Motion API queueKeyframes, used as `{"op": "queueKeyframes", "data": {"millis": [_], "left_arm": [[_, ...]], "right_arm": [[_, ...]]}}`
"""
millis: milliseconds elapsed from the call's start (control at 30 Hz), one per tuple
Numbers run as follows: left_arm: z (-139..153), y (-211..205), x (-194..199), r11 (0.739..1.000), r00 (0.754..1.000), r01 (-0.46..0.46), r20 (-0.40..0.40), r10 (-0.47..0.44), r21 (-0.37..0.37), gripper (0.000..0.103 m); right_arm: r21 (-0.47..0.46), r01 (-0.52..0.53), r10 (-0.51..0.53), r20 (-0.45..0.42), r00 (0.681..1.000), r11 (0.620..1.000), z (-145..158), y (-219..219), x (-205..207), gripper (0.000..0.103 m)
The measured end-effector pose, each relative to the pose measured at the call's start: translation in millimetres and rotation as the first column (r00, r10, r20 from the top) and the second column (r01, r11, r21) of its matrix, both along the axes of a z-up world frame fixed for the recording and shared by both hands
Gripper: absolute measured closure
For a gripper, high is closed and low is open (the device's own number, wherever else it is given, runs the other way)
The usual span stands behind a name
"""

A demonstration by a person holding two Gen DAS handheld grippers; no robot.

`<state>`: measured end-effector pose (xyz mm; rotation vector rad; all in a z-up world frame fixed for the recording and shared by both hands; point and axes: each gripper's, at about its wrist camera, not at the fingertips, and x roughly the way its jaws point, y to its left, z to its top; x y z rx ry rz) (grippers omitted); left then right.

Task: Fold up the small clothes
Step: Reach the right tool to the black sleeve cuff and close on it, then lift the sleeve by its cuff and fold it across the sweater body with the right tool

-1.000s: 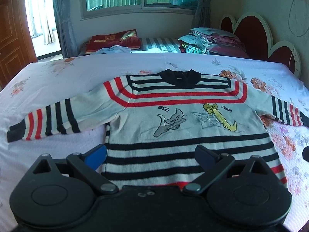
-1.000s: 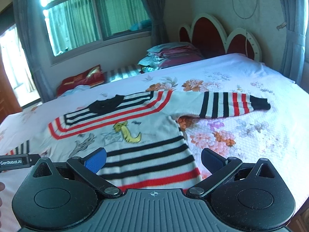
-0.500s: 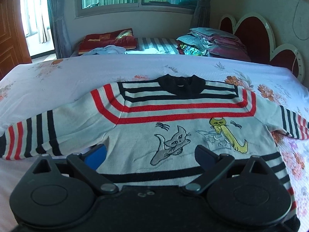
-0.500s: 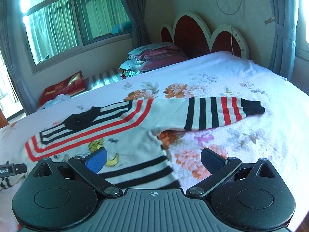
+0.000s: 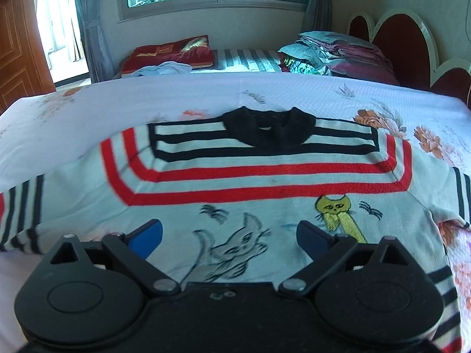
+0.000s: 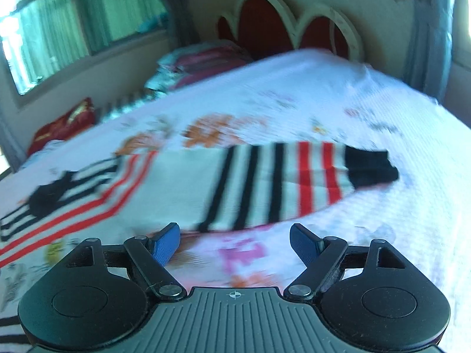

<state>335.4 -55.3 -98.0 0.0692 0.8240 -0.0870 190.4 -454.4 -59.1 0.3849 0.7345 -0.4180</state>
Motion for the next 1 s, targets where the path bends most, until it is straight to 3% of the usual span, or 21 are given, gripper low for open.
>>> {"op": "queueKeyframes", "data": {"millis": [233,300,367,533,667,700,833,1000], "left_arm": [[-11.2,-20.6,16.4,1.000,1.000,-0.027,0.006,0.027,-0.005,0.005],[-11.8,-23.7,18.1,1.000,0.999,-0.027,0.027,0.027,0.011,0.005],[-11.9,-27.2,18.8,0.999,0.999,-0.017,0.040,0.016,0.039,0.005],[-12.3,-29.9,21.5,0.998,1.000,0.002,0.021,-0.004,0.061,0.007],[-13.9,-25.8,23.9,1.000,1.000,-0.017,-0.007,0.017,0.020,0.007],[-14.2,-24.7,24.6,1.000,1.000,-0.023,-0.012,0.023,0.009,0.008],[-13.0,-20.6,25.0,0.999,0.999,-0.035,-0.001,0.035,-0.017,0.009],[-2.6,-12.0,28.9,0.997,0.999,-0.045,-0.004,0.045,-0.066,0.009]], "right_arm": [[0.070,0.144,-0.141,-0.048,0.989,0.987,-34.4,-78.0,1.6,0.024],[0.101,0.187,-0.182,-0.061,0.981,0.977,-43.1,-95.6,2.4,0.040],[0.147,0.234,-0.226,-0.071,0.972,0.961,-52.1,-111.5,4.0,0.049],[0.166,0.276,-0.275,-0.029,0.961,0.947,-55.8,-133.8,10.3,0.052],[0.165,0.324,-0.327,-0.009,0.945,0.932,-59.9,-149.5,15.9,0.085],[0.174,0.329,-0.334,0.001,0.942,0.928,-60.7,-152.3,16.4,0.091],[0.166,0.313,-0.325,0.053,0.944,0.935,-53.9,-147.9,17.3,0.096],[0.115,0.174,-0.191,0.165,0.968,0.978,-15.7,-107.3,38.4,0.096]]}}
